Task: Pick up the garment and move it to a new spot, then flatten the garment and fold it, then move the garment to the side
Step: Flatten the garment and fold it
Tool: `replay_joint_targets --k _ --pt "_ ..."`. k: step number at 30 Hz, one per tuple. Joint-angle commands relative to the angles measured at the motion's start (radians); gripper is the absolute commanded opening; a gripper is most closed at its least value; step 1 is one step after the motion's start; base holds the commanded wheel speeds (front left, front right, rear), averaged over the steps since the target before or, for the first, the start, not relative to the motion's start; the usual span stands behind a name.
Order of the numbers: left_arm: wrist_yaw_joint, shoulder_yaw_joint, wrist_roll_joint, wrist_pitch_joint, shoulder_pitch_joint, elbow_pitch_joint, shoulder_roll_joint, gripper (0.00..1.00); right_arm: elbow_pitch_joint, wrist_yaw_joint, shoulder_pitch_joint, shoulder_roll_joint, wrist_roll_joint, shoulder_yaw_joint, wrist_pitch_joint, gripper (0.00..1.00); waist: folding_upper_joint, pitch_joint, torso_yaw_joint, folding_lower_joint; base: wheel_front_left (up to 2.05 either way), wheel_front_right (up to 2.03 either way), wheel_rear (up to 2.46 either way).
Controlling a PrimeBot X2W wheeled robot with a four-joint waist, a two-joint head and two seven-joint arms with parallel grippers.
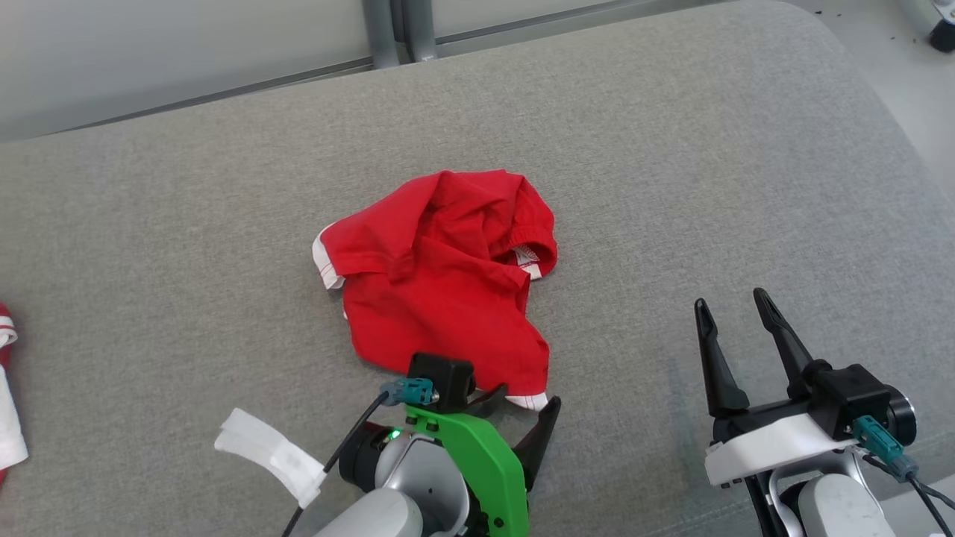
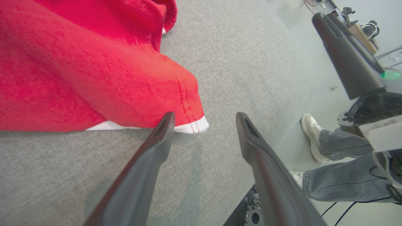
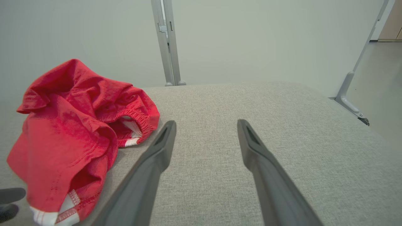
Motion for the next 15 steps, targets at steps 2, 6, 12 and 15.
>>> replay_joint_targets --k 2,6,12,15 --pt "-0.002 -0.007 0.004 0.012 -0.027 0.039 -0.006 1.00 0.001 0.000 -0.014 -0.002 0.010 0.003 -0.003 1.00 0.0089 0.022 -0.037 0.0000 0.00 0.00 0.00" --pt "-0.008 -0.004 0.003 0.016 -0.051 0.126 -0.018 1.00 0.003 0.000 -0.019 -0.002 0.024 0.006 -0.003 1.00 0.0089 0.039 -0.072 0.0000 0.00 0.00 0.00" --pt "-0.020 -0.005 0.027 -0.014 -0.088 0.261 -0.027 1.00 0.003 0.000 -0.020 -0.002 0.040 0.007 -0.003 1.00 0.0089 0.051 -0.105 0.0000 0.00 0.00 0.00" --pt "-0.030 -0.008 0.033 -0.030 -0.100 0.317 -0.038 0.56 0.005 0.000 -0.025 -0.002 0.045 0.002 -0.003 1.00 0.0089 0.053 -0.113 0.0000 0.00 0.00 0.00"
